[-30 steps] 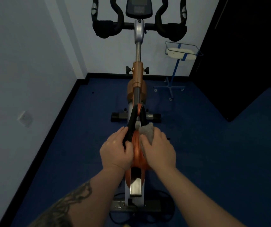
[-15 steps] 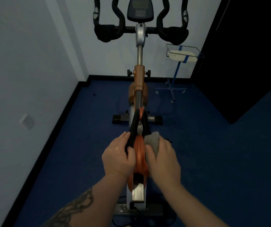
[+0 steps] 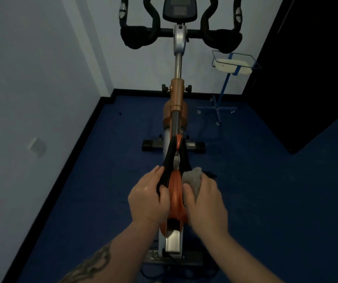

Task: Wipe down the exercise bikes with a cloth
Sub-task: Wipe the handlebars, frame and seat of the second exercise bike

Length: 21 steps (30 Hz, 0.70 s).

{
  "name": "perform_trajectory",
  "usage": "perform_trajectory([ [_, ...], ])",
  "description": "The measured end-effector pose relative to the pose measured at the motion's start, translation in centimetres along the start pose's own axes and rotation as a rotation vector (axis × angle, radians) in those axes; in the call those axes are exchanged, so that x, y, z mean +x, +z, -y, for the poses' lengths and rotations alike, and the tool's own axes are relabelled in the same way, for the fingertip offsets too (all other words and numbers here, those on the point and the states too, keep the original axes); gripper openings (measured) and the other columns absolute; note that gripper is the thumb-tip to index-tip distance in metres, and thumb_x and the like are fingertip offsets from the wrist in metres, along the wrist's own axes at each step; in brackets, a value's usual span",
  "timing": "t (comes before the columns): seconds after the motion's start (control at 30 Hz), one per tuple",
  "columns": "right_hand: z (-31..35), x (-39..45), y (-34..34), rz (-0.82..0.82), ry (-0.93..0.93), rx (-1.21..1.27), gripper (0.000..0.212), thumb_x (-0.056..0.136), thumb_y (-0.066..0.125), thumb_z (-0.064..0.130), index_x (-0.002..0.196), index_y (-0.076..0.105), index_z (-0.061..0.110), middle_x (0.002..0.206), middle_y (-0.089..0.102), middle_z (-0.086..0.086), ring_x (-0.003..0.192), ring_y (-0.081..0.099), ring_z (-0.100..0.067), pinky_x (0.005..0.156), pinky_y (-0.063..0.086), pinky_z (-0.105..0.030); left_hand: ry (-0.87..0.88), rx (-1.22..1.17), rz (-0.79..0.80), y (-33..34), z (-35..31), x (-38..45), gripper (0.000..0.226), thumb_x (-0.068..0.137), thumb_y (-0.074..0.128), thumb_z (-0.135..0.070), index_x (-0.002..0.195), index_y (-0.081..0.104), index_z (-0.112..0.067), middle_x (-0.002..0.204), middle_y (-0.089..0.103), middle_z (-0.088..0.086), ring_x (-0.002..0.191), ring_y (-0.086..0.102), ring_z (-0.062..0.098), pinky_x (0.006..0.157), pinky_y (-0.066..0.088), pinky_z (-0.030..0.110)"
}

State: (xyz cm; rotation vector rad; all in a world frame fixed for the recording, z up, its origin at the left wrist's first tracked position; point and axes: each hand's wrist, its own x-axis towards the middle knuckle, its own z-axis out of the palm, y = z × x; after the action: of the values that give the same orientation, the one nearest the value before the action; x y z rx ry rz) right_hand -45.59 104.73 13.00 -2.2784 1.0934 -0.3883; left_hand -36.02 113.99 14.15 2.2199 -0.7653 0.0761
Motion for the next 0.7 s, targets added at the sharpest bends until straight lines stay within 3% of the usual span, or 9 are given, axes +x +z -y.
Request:
perform_trajectory([
  [0.07,0.4,1.9,-0.2,0.086,0.015,-0.069,0.059,0.092,0.025,0.062,0.134,0.038,0.023,0.126,0.050,0.000,0.105,0.054,-0.018,0.073,0.045,-0.033,-0.005,-0.005,0.006,-0.1,-0.1,0.1,0.055,0.080,0.033,-0.026,0.117,0.070,-0.010,0.119,0.068,0.006,0.106,0.066,0.019,0.085,0.048,0.026],
  [0.13,1.2,5.1,-0.4,0.288,0.103,-0.138,0.059,0.097,0.025,0.059,0.134,0.040,0.016,0.125,0.055,-0.008,0.106,0.057,-0.025,0.078,0.046,-0.036,-0.030,-0.007,0.017,0.0,-0.3,0.1,0.057,0.079,0.031,-0.027,0.117,0.070,-0.010,0.120,0.068,0.007,0.108,0.065,0.020,0.087,0.049,0.029],
  [0.2,1.8,7.5,-0.6,0.388,0.171,-0.082,0.061,0.098,0.024,0.059,0.134,0.043,0.012,0.123,0.059,-0.011,0.106,0.058,-0.028,0.082,0.045,-0.036,-0.031,-0.014,0.020,-0.1,-0.4,0.0,0.057,0.080,0.031,-0.028,0.119,0.069,-0.010,0.122,0.067,0.006,0.110,0.065,0.020,0.089,0.047,0.028],
  [0.33,0.4,4.5,-0.7,0.216,0.084,-0.027,0.048,0.095,0.030,0.062,0.119,0.046,0.025,0.109,0.060,0.002,0.089,0.057,-0.014,0.067,0.042,-0.032,-0.044,-0.047,0.022,0.2,0.0,0.1,0.047,0.080,0.043,-0.014,0.120,0.068,-0.012,0.123,0.066,0.004,0.111,0.063,0.017,0.089,0.042,0.023],
  [0.43,-0.7,0.9,-1.0,0.113,-0.003,0.022,0.054,0.089,0.027,0.069,0.126,0.041,0.032,0.114,0.051,0.011,0.093,0.053,-0.006,0.070,0.043,-0.029,-0.026,-0.065,-0.013,0.4,0.2,0.1,0.047,0.080,0.043,-0.014,0.118,0.069,-0.012,0.120,0.068,0.003,0.109,0.058,0.007,0.087,0.043,0.021],
  [0.6,1.2,7.4,-0.7,0.384,0.171,-0.052,0.061,0.096,0.021,0.063,0.123,0.050,0.016,0.116,0.061,-0.008,0.098,0.058,-0.022,0.081,0.045,-0.033,0.014,-0.084,-0.021,0.3,0.2,0.1,0.051,0.079,0.037,-0.021,0.117,0.070,-0.012,0.119,0.068,0.001,0.107,0.054,0.001,0.087,0.044,0.018],
  [0.7,1.9,8.3,-0.6,0.376,0.179,-0.063,0.058,0.098,0.022,0.061,0.119,0.051,0.016,0.110,0.062,-0.007,0.092,0.058,-0.022,0.073,0.042,-0.033,-0.005,-0.082,-0.008,0.2,0.2,0.2,0.047,0.079,0.043,-0.013,0.118,0.070,-0.012,0.120,0.068,0.002,0.108,0.053,0.002,0.090,0.041,0.018],
])
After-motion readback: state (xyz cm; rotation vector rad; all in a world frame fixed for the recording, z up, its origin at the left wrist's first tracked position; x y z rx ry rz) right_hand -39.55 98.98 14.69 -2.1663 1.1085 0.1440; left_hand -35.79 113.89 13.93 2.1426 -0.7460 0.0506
